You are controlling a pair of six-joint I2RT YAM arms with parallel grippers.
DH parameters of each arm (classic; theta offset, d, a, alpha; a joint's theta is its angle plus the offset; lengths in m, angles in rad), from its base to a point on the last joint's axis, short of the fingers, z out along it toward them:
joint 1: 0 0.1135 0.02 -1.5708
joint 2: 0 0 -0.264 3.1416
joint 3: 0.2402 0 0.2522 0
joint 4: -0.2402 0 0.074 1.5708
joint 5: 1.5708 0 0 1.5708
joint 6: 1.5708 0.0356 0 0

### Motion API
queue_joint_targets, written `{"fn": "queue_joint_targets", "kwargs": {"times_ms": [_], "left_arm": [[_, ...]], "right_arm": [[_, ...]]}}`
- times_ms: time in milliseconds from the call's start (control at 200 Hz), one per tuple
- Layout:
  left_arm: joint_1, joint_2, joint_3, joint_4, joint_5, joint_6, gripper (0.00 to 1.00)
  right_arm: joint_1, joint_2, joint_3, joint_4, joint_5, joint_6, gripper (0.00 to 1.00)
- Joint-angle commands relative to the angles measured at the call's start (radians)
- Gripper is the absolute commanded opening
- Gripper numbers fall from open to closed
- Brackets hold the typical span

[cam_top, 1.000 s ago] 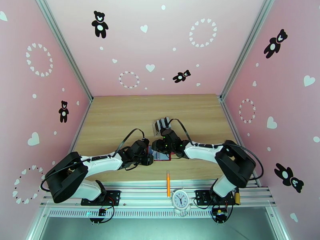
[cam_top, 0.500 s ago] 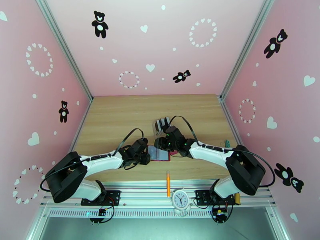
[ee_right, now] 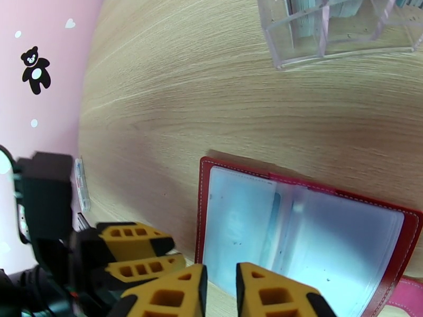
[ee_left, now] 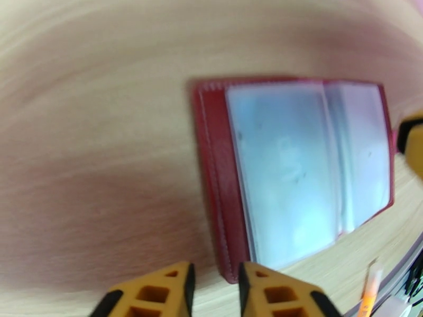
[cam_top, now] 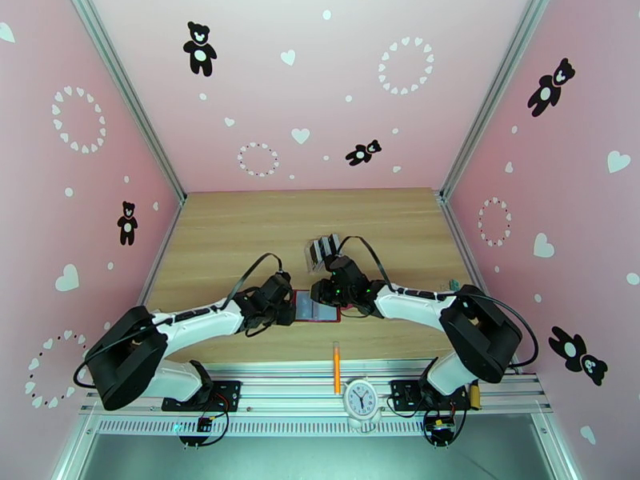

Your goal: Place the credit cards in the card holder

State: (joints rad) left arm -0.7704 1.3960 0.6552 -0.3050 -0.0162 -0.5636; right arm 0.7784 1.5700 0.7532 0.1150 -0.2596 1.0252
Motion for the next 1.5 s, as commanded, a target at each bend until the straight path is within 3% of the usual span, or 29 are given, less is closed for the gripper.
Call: {"fn": "queue_joint_targets", "kwargs": {"times_ms": [0, 230, 380, 696, 906, 1001, 1261, 1297, 1372, 1387, 1402, 1492], "left_arm": [[0.042, -0.030, 0.050, -0.033, 0.001, 0.029, 0.38], [0.144, -0.017, 0.151, -0.033, 0.079, 0.047, 0.42], [0.201, 0.028, 0.236, 0.003, 0.148, 0.012, 0.54], [0.225, 0.207, 0.370, 0.106, 0.176, -0.026, 0.54], [0.257, 0.318, 0.431, 0.172, 0.196, -0.039, 0.53], [0.285, 0.365, 0.433, 0.230, 0.255, -0.070, 0.53], [0.309, 0.467, 0.436, 0.374, 0.394, -0.103, 0.53], [0.310, 0.477, 0.434, 0.392, 0.406, -0.105, 0.52], [0.309, 0.492, 0.437, 0.402, 0.420, -0.108, 0.53], [0.310, 0.495, 0.437, 0.403, 0.423, -0.108, 0.52], [0.310, 0.496, 0.437, 0.403, 0.425, -0.108, 0.52], [0.310, 0.502, 0.435, 0.410, 0.427, -0.107, 0.52]], "right_arm": [[-0.006, -0.004, 0.017, -0.040, 0.010, -0.025, 0.30], [-0.039, -0.060, 0.074, -0.173, 0.051, -0.083, 0.38], [-0.074, -0.119, 0.115, -0.301, 0.111, -0.137, 0.42], [-0.145, -0.202, 0.222, -0.506, 0.233, -0.257, 0.51], [-0.149, -0.255, 0.285, -0.591, 0.395, -0.336, 0.64], [-0.161, -0.232, 0.349, -0.670, 0.425, -0.357, 0.76], [-0.244, -0.091, 0.463, -0.739, 0.371, -0.376, 0.74], [-0.250, -0.073, 0.474, -0.742, 0.370, -0.377, 0.79], [-0.265, -0.035, 0.510, -0.757, 0.362, -0.390, 0.79], [-0.268, -0.027, 0.519, -0.760, 0.358, -0.397, 0.89], [-0.269, -0.018, 0.529, -0.764, 0.353, -0.404, 0.92], [-0.277, 0.029, 0.586, -0.789, 0.355, -0.433, 0.93]]}}
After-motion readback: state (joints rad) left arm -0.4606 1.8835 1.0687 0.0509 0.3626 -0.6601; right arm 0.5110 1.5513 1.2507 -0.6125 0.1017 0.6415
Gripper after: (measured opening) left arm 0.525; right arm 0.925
